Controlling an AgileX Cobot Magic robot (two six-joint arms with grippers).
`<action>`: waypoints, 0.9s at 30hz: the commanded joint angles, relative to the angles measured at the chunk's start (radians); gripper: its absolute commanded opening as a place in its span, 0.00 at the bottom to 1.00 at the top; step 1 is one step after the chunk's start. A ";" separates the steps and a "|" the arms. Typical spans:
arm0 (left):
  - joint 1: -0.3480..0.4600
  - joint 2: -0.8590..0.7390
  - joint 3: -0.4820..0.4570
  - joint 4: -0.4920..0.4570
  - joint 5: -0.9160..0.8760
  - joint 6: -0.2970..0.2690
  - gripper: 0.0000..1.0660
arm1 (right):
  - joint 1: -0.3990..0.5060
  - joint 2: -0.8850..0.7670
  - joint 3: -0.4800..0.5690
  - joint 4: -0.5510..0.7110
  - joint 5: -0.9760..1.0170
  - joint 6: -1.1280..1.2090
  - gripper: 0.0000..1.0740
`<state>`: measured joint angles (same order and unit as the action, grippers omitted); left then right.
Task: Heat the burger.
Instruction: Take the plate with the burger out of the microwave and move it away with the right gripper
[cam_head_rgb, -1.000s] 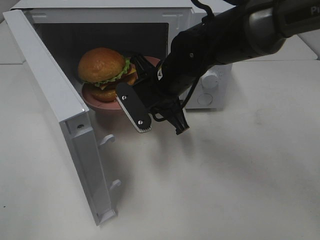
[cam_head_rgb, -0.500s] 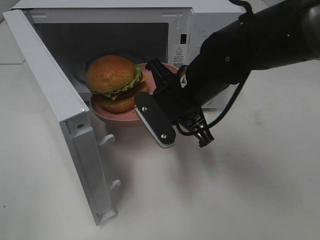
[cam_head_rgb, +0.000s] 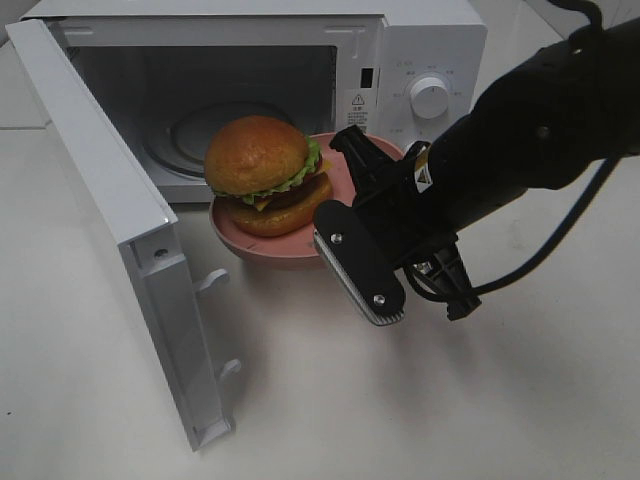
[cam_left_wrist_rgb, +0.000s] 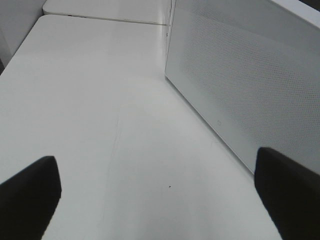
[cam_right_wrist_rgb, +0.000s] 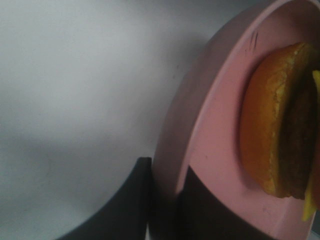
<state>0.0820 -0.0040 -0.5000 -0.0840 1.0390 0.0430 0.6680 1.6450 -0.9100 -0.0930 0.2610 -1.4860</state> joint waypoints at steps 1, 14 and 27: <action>0.002 -0.021 0.005 -0.002 -0.002 0.000 0.92 | -0.003 -0.077 0.041 0.001 -0.065 0.010 0.00; 0.002 -0.021 0.005 -0.002 -0.002 0.000 0.92 | -0.003 -0.252 0.188 0.010 -0.058 0.019 0.00; 0.002 -0.021 0.005 -0.002 -0.002 0.000 0.92 | -0.003 -0.489 0.337 0.019 -0.003 0.086 0.00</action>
<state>0.0820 -0.0040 -0.5000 -0.0840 1.0390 0.0430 0.6680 1.1790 -0.5690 -0.0740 0.3040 -1.4120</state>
